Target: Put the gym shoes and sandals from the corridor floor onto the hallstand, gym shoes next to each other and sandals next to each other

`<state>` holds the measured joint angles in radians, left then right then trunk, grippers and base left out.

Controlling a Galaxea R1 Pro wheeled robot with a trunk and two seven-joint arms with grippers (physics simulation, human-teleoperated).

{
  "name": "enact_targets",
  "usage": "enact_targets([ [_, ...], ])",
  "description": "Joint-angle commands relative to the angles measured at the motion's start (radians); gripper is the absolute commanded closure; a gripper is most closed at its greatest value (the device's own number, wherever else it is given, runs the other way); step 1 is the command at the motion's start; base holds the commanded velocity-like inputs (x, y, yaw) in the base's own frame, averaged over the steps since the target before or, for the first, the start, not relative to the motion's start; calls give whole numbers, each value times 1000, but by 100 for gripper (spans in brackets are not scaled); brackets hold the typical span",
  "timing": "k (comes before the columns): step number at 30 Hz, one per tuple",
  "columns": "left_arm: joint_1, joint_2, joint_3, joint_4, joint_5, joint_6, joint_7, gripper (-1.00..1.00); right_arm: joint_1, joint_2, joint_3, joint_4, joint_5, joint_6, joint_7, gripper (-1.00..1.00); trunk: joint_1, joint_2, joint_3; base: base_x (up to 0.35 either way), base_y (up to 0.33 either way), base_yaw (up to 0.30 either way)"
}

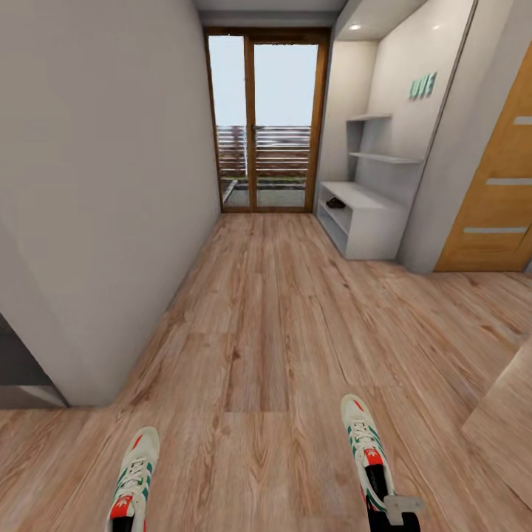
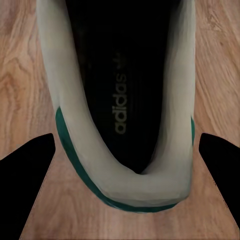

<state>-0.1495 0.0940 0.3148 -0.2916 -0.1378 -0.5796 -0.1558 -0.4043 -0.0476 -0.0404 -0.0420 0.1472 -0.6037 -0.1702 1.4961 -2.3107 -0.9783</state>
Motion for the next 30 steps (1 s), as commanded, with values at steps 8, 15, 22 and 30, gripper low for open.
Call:
enact_targets([
  [8, -1, 0, 9, 0, -10, -5, -4, 100, -1, 0, -4, 2, 11, -2, -6, 100, 0, 0, -1, 336, 0, 0],
  [15, -1, 0, 9, 1, -10, -6, -4, 100, -1, 0, -4, 1, 11, -2, -6, 100, 0, 0, -1, 336, 0, 0],
  [22, -1, -1, 9, 1, -10, -6, -4, 100, -1, 0, -4, 1, 11, -2, -6, 100, 0, 0, -1, 336, 0, 0],
  [30, -1, -2, 9, 2, -9, -6, -4, 100, -1, 0, -4, 1, 11, -2, -6, 100, 0, 0, -1, 336, 0, 0],
])
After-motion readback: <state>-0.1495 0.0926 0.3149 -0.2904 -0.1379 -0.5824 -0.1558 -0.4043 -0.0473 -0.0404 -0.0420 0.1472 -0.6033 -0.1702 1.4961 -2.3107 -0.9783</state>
